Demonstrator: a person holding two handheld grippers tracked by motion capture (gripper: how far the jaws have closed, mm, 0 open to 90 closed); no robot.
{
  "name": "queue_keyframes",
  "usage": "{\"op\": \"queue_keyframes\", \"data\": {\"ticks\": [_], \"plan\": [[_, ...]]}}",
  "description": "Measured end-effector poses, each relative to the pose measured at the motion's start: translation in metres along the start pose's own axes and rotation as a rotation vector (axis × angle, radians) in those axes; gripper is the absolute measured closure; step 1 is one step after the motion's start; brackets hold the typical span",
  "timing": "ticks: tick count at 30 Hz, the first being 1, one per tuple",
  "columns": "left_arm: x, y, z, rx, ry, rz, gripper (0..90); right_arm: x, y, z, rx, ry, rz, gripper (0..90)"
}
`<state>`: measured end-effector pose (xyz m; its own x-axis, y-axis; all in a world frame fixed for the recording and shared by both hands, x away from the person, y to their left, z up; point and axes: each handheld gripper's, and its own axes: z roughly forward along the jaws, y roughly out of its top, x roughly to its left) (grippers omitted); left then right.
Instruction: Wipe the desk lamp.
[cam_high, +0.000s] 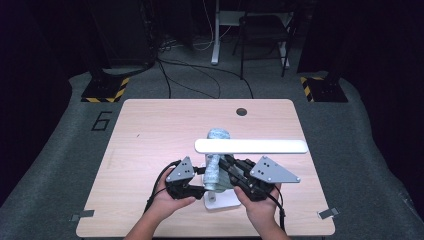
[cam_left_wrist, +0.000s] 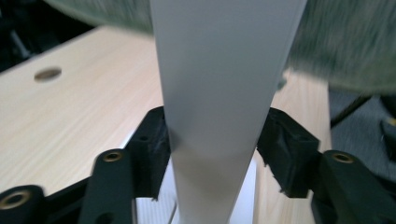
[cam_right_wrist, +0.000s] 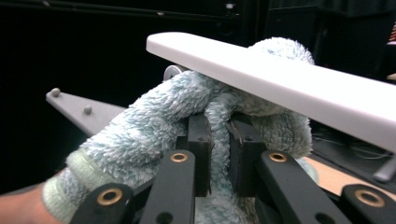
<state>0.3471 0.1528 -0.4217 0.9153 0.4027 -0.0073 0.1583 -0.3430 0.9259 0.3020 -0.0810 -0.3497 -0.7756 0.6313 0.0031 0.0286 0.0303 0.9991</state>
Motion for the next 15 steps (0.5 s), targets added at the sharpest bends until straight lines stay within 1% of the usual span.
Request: {"op": "queue_keyframes", "data": {"ticks": [1,2,3,4,5,6,8,11,15], "plan": [[0.0,0.001,0.0,0.003,0.017,0.005,45.5,0.0,0.0,0.0,-0.002,0.009,0.013,81.0],[0.001,0.001,0.0,0.012,0.022,0.012,49.8,-0.001,0.0,-0.001,-0.007,0.02,0.028,81.2],[0.001,0.001,0.001,0.009,0.022,-0.001,52.3,-0.001,-0.001,-0.001,-0.011,0.026,0.039,81.5],[0.001,0.001,0.0,0.011,0.022,-0.007,52.6,-0.002,-0.001,-0.001,-0.014,0.03,0.04,81.7],[-0.001,0.001,0.001,0.011,0.032,-0.005,52.9,-0.003,-0.001,-0.002,-0.019,0.033,0.043,82.0],[-0.002,0.001,0.001,0.011,0.038,-0.006,53.1,-0.003,-0.002,-0.003,-0.026,0.033,0.058,82.2],[-0.003,0.001,0.001,0.012,0.049,-0.011,53.2,-0.004,-0.003,-0.005,-0.039,0.034,0.061,82.6],[-0.004,0.001,0.0,0.017,0.07,-0.008,53.4,-0.004,-0.004,-0.009,-0.066,0.027,0.072,83.0],[-0.004,0.001,0.0,0.019,0.099,-0.021,53.5,-0.005,-0.003,-0.014,-0.085,0.012,0.073,83.3]]}}
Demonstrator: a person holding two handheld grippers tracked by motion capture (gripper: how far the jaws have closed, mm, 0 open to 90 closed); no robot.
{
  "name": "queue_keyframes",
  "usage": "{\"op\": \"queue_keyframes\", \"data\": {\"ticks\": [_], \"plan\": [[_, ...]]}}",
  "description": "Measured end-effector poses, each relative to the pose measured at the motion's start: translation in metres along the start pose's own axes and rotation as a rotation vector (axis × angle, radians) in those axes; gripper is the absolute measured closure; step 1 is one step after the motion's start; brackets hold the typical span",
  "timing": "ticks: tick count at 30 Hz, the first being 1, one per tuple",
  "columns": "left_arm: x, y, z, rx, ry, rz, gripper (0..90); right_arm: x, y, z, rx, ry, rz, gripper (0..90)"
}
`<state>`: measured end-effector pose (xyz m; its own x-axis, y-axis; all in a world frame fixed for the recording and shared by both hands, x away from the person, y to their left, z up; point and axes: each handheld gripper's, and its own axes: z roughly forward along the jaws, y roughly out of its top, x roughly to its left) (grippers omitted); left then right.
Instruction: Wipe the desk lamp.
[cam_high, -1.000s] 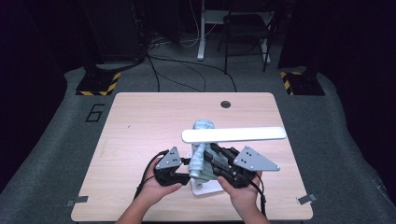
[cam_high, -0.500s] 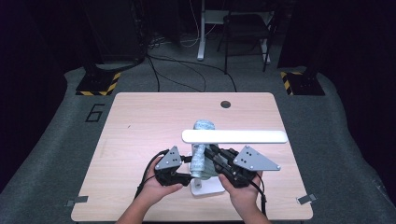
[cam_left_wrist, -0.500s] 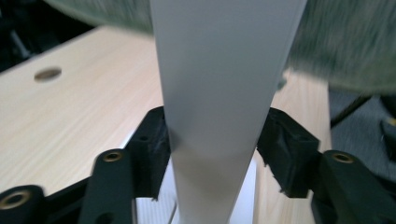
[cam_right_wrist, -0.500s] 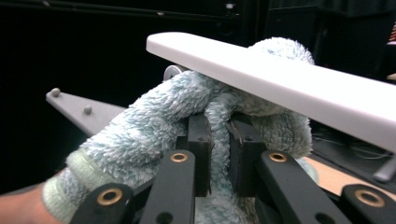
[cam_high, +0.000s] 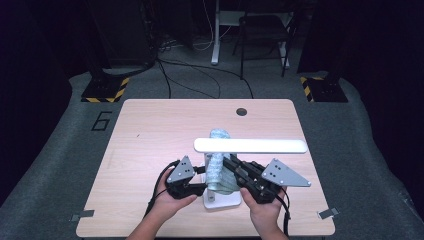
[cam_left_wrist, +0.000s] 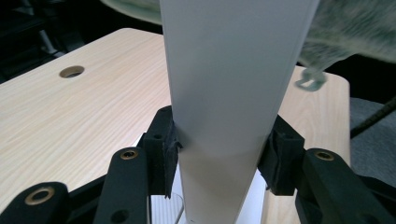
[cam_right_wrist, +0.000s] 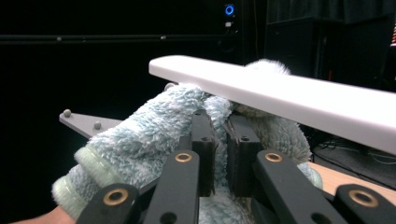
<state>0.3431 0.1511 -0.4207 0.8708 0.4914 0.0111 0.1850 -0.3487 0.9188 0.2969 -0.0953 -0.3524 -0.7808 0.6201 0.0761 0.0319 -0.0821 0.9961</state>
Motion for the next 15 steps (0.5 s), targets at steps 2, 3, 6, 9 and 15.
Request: {"op": "queue_keyframes", "data": {"ticks": [2,3,6,9,15], "plan": [[0.0,0.0,0.0,0.002,0.012,-0.003,53.5,-0.002,0.0,-0.003,-0.005,-0.011,-0.004,83.3],[0.0,0.0,0.0,-0.001,0.016,-0.01,53.5,-0.002,0.0,-0.004,-0.009,-0.015,0.001,83.4],[-0.002,-0.001,0.0,-0.01,0.04,-0.019,53.6,-0.004,-0.001,-0.008,-0.016,-0.033,-0.004,83.4],[-0.001,-0.001,-0.002,0.006,0.041,-0.014,53.6,-0.006,-0.002,-0.012,-0.023,-0.048,-0.003,83.4],[0.0,-0.003,-0.004,-0.001,0.062,-0.046,53.6,-0.012,-0.004,-0.02,-0.043,-0.093,0.012,83.4]]}}
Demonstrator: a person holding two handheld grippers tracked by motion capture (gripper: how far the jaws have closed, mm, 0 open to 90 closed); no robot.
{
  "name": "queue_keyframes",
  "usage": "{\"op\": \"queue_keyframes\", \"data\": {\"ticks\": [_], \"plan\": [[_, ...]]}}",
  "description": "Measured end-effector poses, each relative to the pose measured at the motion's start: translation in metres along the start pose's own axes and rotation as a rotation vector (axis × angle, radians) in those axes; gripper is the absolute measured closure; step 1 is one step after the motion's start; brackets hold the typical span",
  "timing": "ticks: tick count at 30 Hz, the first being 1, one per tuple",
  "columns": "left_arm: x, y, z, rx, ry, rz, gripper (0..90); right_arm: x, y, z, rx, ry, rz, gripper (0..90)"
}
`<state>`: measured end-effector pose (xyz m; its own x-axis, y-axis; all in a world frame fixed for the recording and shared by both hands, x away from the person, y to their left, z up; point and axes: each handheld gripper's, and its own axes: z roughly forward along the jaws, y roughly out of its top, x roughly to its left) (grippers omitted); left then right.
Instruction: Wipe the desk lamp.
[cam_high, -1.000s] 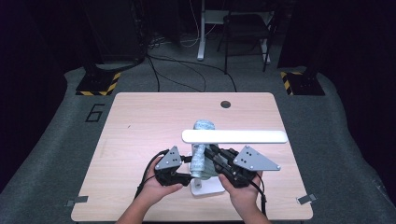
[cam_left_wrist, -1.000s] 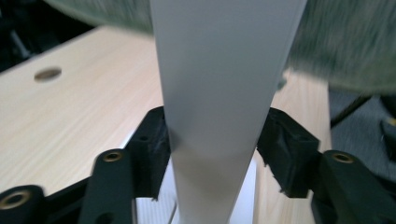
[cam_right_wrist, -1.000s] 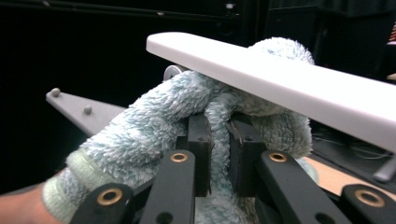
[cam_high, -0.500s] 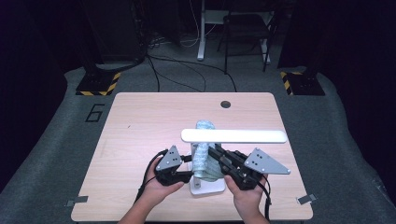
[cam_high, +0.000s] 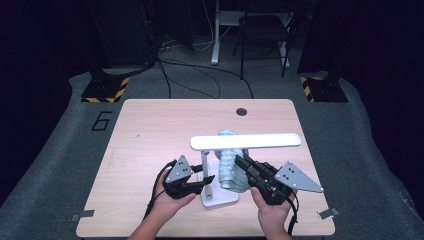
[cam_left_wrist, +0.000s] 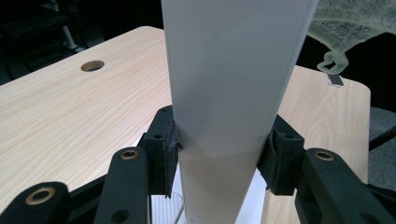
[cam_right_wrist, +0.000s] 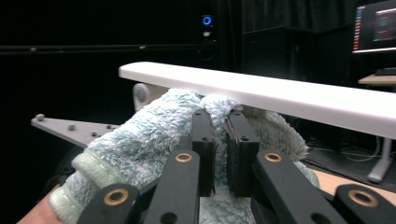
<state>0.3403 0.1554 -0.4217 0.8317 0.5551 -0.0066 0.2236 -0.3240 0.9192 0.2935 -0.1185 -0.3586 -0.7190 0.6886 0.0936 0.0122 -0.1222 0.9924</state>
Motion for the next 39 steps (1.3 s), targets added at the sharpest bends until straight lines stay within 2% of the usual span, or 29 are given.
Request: {"op": "queue_keyframes", "data": {"ticks": [3,6,9,12,14,23,32,35,38,39], "plan": [[0.001,0.0,-0.001,-0.003,0.023,0.006,53.6,-0.005,-0.001,-0.005,-0.013,-0.031,0.009,83.4],[0.002,0.0,-0.002,0.006,0.027,0.008,53.6,-0.012,-0.002,-0.011,-0.022,-0.062,0.013,83.4],[0.003,-0.001,-0.002,-0.007,0.03,-0.004,53.6,-0.019,-0.003,-0.016,-0.03,-0.089,0.033,83.3],[0.003,-0.001,-0.002,-0.004,0.025,0.002,53.5,-0.023,-0.004,-0.018,-0.035,-0.093,0.054,83.3],[0.003,-0.001,-0.002,-0.004,0.023,0.003,53.5,-0.021,-0.004,-0.018,-0.032,-0.097,0.042,83.3],[0.004,-0.002,-0.002,-0.004,0.016,0.006,53.5,-0.006,-0.001,-0.004,-0.023,-0.039,0.022,83.3],[0.003,-0.002,-0.001,-0.013,0.015,0.002,53.5,0.019,0.005,0.019,0.002,0.057,-0.031,83.3],[0.004,-0.002,-0.001,-0.015,0.014,-0.002,53.5,0.024,0.006,0.023,0.001,0.055,-0.055,83.3],[0.003,-0.002,0.0,-0.022,0.024,0.001,53.5,0.023,0.006,0.022,0.002,0.049,-0.063,83.4],[0.003,-0.002,-0.001,-0.014,0.016,0.003,53.5,0.022,0.006,0.019,0.001,0.041,-0.08,83.4]]}}
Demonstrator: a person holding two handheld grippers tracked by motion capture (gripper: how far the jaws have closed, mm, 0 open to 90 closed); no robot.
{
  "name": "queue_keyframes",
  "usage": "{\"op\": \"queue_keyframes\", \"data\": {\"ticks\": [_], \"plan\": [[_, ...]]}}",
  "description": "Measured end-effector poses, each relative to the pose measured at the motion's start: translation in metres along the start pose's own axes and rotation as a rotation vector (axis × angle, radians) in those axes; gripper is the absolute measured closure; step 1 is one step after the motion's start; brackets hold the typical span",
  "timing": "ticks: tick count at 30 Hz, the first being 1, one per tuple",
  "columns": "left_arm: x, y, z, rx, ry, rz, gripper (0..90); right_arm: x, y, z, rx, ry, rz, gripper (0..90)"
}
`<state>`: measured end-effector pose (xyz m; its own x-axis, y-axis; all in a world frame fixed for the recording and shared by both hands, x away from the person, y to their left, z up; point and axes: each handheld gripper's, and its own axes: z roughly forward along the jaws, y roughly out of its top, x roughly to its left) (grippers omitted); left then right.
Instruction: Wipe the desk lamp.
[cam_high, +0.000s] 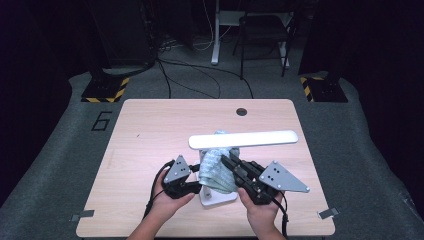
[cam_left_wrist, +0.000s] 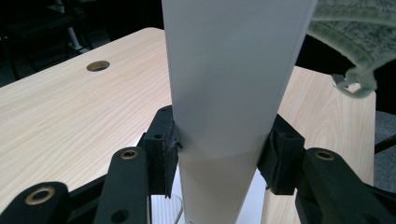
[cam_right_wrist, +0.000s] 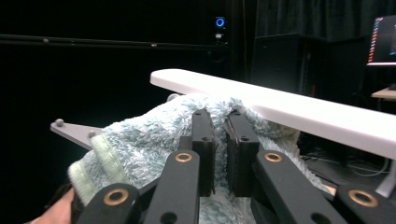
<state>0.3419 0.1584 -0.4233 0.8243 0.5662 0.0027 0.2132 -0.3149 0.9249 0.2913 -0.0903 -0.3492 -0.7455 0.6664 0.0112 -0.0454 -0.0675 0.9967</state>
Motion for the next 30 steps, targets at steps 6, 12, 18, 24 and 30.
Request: {"op": "queue_keyframes", "data": {"ticks": [6,12,18,24,30], "plan": [[0.001,0.0,0.0,0.003,-0.005,0.007,53.5,-0.005,-0.002,-0.011,-0.001,-0.063,-0.032,83.4],[0.001,0.0,-0.001,0.004,-0.006,0.007,53.5,-0.013,-0.004,-0.019,0.005,-0.111,-0.054,83.3],[0.001,-0.001,-0.001,0.007,-0.009,0.002,53.5,-0.021,-0.006,-0.028,-0.006,-0.146,-0.022,83.4],[0.001,0.0,-0.001,0.007,-0.007,0.001,53.5,-0.03,-0.007,-0.037,-0.004,-0.184,-0.019,83.3],[0.001,-0.001,0.0,0.004,-0.01,-0.002,53.5,-0.036,-0.01,-0.041,-0.007,-0.206,0.008,83.3]]}}
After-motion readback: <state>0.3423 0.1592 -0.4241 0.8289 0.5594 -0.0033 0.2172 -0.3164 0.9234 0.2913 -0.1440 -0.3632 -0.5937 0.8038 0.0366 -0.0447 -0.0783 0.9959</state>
